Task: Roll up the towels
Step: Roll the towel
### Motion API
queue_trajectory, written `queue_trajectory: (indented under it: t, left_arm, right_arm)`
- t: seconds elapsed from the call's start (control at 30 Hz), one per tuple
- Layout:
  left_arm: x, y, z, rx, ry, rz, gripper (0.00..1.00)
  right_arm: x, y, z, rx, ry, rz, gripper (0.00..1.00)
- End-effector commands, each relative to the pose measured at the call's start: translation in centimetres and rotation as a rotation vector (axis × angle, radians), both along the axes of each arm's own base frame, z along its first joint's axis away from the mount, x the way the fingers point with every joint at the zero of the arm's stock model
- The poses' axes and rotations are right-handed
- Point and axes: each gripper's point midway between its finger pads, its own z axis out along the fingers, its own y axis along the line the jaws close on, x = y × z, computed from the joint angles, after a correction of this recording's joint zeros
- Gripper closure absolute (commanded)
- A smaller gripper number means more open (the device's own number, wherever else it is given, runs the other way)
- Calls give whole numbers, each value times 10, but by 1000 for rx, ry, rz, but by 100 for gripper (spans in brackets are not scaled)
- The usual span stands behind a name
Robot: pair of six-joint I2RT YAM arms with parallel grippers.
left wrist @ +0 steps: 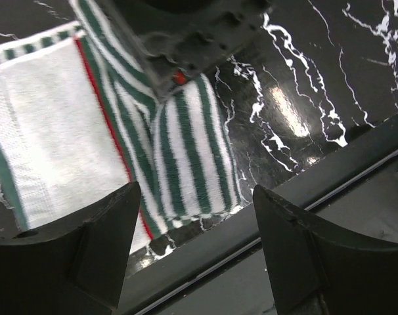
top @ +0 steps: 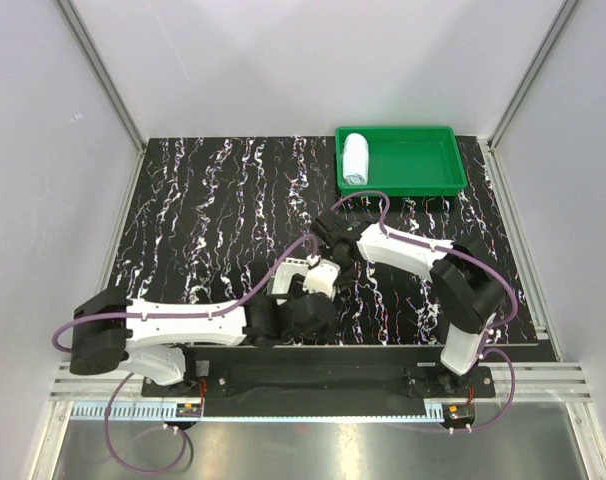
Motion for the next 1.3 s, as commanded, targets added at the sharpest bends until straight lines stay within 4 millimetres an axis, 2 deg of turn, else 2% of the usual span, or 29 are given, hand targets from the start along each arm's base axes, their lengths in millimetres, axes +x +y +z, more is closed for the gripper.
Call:
queue_trajectory:
  t: [0.0, 0.3, 0.4, 0.53, 0.63, 0.67, 0.8, 0.83, 0.87, 0.97, 1.0, 1.1, 1.13, 1.2, 1.27]
  left_arm:
    - [3, -28, 10, -66, -26, -20, 25]
    - [-2, -24, -35, 34, 26, -8, 26]
    - [-2, -24, -43, 42, 28, -12, 29]
    - [-6, -29, -51, 41, 40, -36, 46]
    - [-10, -32, -59, 63, 52, -49, 54]
    - [-11, -33, -64, 74, 60, -46, 60]
    - [-19, -26, -83, 109, 89, -33, 76]
    - [-20, -22, -85, 111, 95, -24, 80]
    - [-21, -14, -91, 120, 103, -12, 86]
    - [-23, -8, -87, 87, 111, 9, 91]
    - [-26, -2, -90, 86, 121, 10, 92]
    - [-31, 1, -87, 37, 145, 9, 93]
    - [-32, 1, -84, 19, 150, 8, 94]
    - [-33, 4, -85, 7, 160, 17, 94]
    - [-34, 6, -83, -18, 173, 31, 95]
  right_arm:
    - [-9, -3, -4, -43, 23, 37, 85]
    - [-9, 0, -3, -31, 26, 40, 85]
    - [-9, 0, -3, -27, 28, 41, 85]
    - [-11, 2, -4, -20, 36, 45, 84]
    - [-11, 1, -4, -23, 40, 42, 84]
    - [-12, 1, -4, -22, 41, 44, 84]
    - [-12, 1, -3, -21, 45, 46, 82]
    - [-12, 1, -4, -25, 41, 45, 80]
    - [-11, 0, -3, -25, 39, 43, 73]
    - [-10, 0, -3, -28, 33, 43, 62]
    - [-9, -1, -1, -32, 29, 42, 51]
    - [-2, -4, 6, -48, 1, 26, 31]
    - [3, -1, 13, -36, -15, 25, 27]
    - [14, -7, 22, -51, -48, -2, 19]
    - [29, -11, 36, -41, -91, -33, 17]
